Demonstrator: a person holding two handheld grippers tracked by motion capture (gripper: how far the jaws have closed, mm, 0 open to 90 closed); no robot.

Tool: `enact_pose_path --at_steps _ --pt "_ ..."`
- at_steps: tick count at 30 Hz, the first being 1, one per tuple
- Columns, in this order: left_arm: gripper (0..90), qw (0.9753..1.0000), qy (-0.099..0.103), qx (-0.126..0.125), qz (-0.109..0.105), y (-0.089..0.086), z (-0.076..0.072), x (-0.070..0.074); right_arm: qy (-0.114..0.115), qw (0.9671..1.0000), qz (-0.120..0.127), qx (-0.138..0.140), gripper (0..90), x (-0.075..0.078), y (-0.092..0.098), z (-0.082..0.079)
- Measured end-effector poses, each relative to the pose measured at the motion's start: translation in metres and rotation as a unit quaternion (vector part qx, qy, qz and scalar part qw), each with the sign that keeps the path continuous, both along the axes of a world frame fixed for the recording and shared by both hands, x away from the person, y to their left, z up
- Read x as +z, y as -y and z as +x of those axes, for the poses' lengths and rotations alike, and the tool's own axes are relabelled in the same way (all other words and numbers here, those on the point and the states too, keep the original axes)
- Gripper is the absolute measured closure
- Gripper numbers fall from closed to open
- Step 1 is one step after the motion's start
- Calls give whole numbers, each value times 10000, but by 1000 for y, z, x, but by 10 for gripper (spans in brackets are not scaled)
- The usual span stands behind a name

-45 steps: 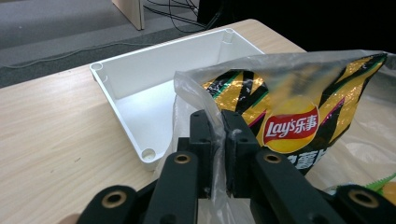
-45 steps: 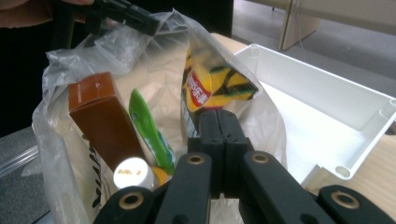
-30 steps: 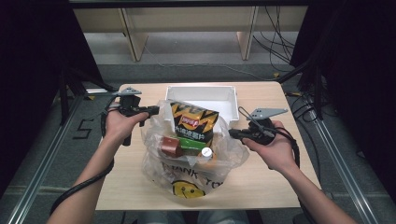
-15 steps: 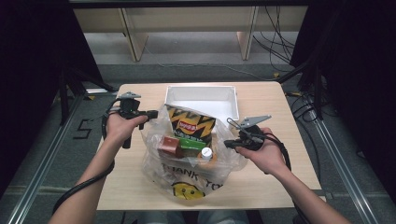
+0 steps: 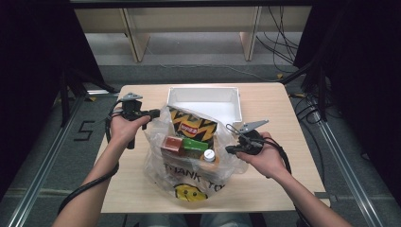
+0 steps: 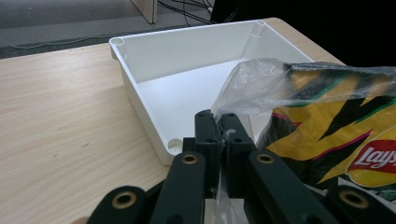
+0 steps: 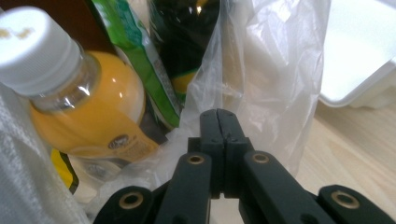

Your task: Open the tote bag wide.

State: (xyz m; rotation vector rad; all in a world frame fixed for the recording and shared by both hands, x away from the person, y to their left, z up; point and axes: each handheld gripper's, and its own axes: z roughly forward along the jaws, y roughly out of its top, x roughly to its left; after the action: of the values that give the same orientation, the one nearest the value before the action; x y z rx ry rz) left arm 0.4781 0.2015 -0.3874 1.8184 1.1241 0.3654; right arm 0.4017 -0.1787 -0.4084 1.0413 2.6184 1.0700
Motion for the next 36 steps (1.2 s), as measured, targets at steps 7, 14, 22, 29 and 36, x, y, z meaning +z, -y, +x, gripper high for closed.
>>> enact_pose_path --at_steps 7,14,22,29,36 --pt "872 9998 72 -118 -138 2 -5 -1 78 9999 91 -13 748 -2 -2 6" --pt "872 9998 91 -162 -81 2 -7 1 1069 9925 587 90 480 36 -1 16" --pt "872 9998 92 -165 -94 3 -7 4 1333 9866 840 418 449 57 -19 25" --pt "872 9998 98 -173 -101 2 -7 4 1151 9894 829 306 402 40 -19 32" --pt "873 9997 161 -107 -170 -2 -7 9 860 9943 490 399 333 31 -21 34"
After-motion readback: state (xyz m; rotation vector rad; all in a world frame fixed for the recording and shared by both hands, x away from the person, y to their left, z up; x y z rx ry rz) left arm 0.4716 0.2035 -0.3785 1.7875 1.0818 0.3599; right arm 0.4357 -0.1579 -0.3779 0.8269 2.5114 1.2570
